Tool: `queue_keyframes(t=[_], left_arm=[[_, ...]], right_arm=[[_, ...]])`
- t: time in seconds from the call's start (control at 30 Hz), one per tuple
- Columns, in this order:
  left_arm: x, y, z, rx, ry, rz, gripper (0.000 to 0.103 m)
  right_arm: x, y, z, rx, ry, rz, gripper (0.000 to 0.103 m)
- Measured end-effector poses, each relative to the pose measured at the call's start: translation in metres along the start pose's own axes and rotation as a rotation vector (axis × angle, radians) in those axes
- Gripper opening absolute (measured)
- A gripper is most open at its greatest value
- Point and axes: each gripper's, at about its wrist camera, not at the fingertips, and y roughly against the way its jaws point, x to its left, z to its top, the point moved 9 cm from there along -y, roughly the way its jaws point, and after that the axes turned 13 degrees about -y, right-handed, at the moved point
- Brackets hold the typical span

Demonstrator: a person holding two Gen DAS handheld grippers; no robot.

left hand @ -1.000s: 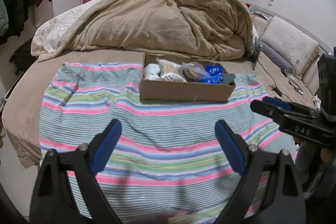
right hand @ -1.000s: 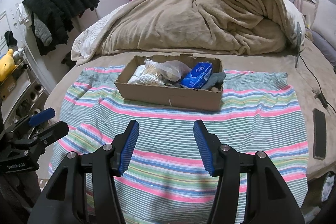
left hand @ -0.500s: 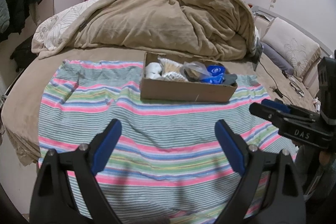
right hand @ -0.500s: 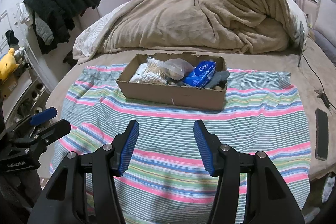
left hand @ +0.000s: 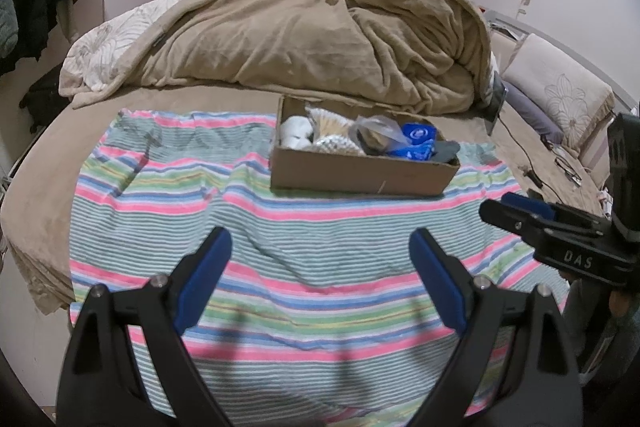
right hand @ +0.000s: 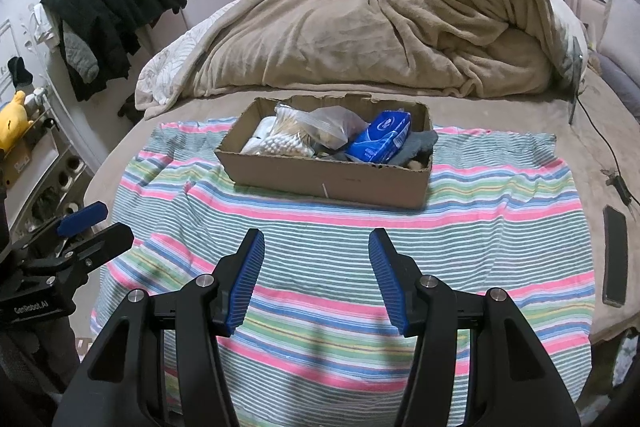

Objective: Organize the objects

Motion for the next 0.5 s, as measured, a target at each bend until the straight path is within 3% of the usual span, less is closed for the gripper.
queue_keyframes(t=[0.5], left_arm=[[0.011,-0.025,-0.002,0.028,0.007,-0.003,0.091]], right_arm=[[-0.010,-0.017,0.004,0.022,-0.011,-0.021,0.057]])
